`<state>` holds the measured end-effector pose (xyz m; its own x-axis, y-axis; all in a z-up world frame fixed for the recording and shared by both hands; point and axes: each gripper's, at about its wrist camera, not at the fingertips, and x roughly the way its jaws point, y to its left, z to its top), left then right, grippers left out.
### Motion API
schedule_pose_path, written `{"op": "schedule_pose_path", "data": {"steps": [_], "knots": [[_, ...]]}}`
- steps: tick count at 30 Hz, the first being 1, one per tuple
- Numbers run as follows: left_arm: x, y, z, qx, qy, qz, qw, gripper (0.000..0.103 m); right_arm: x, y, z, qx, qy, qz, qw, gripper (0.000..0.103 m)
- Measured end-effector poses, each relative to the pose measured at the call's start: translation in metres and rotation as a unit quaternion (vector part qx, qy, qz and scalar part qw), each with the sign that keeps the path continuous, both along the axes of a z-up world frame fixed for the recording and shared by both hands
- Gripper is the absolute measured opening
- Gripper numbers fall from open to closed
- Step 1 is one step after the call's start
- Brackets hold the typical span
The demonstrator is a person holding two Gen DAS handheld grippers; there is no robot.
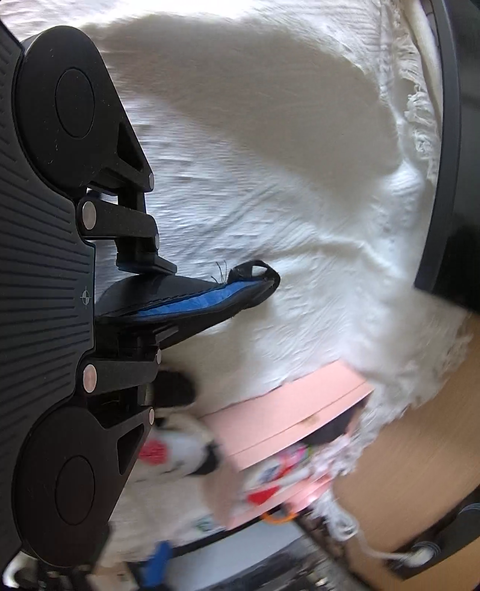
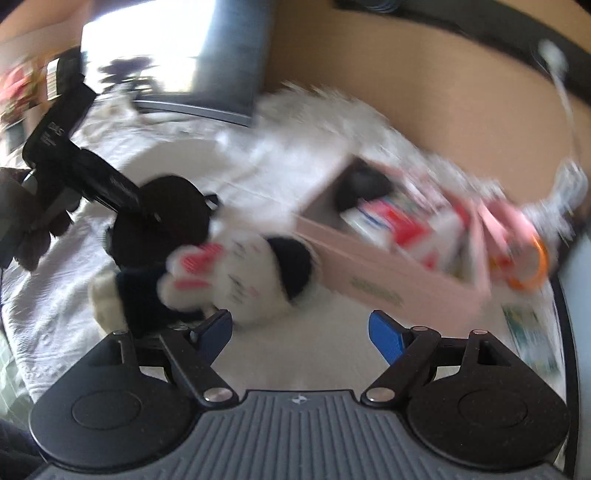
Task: Organize soft objects
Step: 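Lift the eye mask with the left gripper while the right gripper grasps the bunny doll, then carry the eye mask and the bunny doll toward the pink box with both grippers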
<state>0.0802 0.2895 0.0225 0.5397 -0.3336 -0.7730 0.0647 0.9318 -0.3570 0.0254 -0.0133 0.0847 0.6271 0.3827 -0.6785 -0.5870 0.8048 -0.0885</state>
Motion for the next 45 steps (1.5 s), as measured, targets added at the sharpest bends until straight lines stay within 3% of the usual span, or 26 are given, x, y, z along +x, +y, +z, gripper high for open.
{"op": "schedule_pose_path", "data": {"steps": [8, 12, 14, 17, 21, 25, 27, 30, 33, 36, 40, 42, 45], "knots": [[-0.042, 0.022, 0.008, 0.03, 0.001, 0.031, 0.9991, 0.03, 0.009, 0.102, -0.001, -0.012, -0.059, 0.073, 0.995, 0.082], [-0.046, 0.024, 0.01, 0.046, -0.003, 0.05, 0.9977, 0.03, 0.02, 0.137, -0.027, -0.054, -0.034, 0.102, 0.993, 0.067], [-0.047, 0.02, 0.012, 0.061, -0.008, 0.055, 0.9965, 0.03, 0.016, 0.137, -0.038, -0.085, -0.018, 0.112, 0.99, 0.065], [-0.047, 0.009, 0.014, 0.081, -0.017, 0.056, 0.995, 0.03, -0.008, 0.121, -0.033, -0.107, -0.055, 0.131, 0.984, 0.065], [-0.041, -0.001, 0.013, 0.069, -0.02, 0.046, 0.9964, 0.03, -0.037, 0.094, -0.033, -0.159, -0.098, 0.145, 0.972, 0.065], [-0.038, -0.008, 0.007, 0.054, -0.023, 0.041, 0.9974, 0.03, -0.053, 0.072, -0.028, -0.177, -0.114, 0.134, 0.968, 0.065], [-0.041, -0.013, 0.008, 0.044, -0.029, 0.032, 0.9981, 0.028, -0.055, 0.06, -0.017, -0.146, -0.092, 0.131, 0.976, 0.068], [-0.052, -0.027, 0.009, 0.03, -0.032, 0.005, 0.999, 0.028, -0.048, 0.04, 0.004, -0.075, -0.039, 0.099, 0.992, 0.083], [-0.067, -0.036, 0.008, 0.044, -0.031, -0.001, 0.9986, 0.028, -0.022, 0.02, 0.015, 0.003, 0.049, 0.041, 0.998, 0.083], [-0.081, -0.025, 0.013, 0.069, -0.036, 0.032, 0.9964, 0.028, 0.006, 0.007, 0.014, 0.074, 0.145, -0.011, 0.987, 0.083], [-0.097, 0.007, 0.019, 0.088, -0.034, 0.084, 0.992, 0.028, 0.034, 0.016, -0.006, 0.127, 0.246, -0.075, 0.958, 0.083], [-0.104, 0.022, 0.02, 0.086, -0.031, 0.102, 0.9905, 0.028, 0.042, 0.028, -0.017, 0.138, 0.286, -0.098, 0.943, 0.083], [-0.112, 0.035, 0.016, 0.069, -0.026, 0.119, 0.9902, 0.028, 0.053, 0.049, -0.03, 0.138, 0.308, -0.149, 0.93, 0.084]]}}
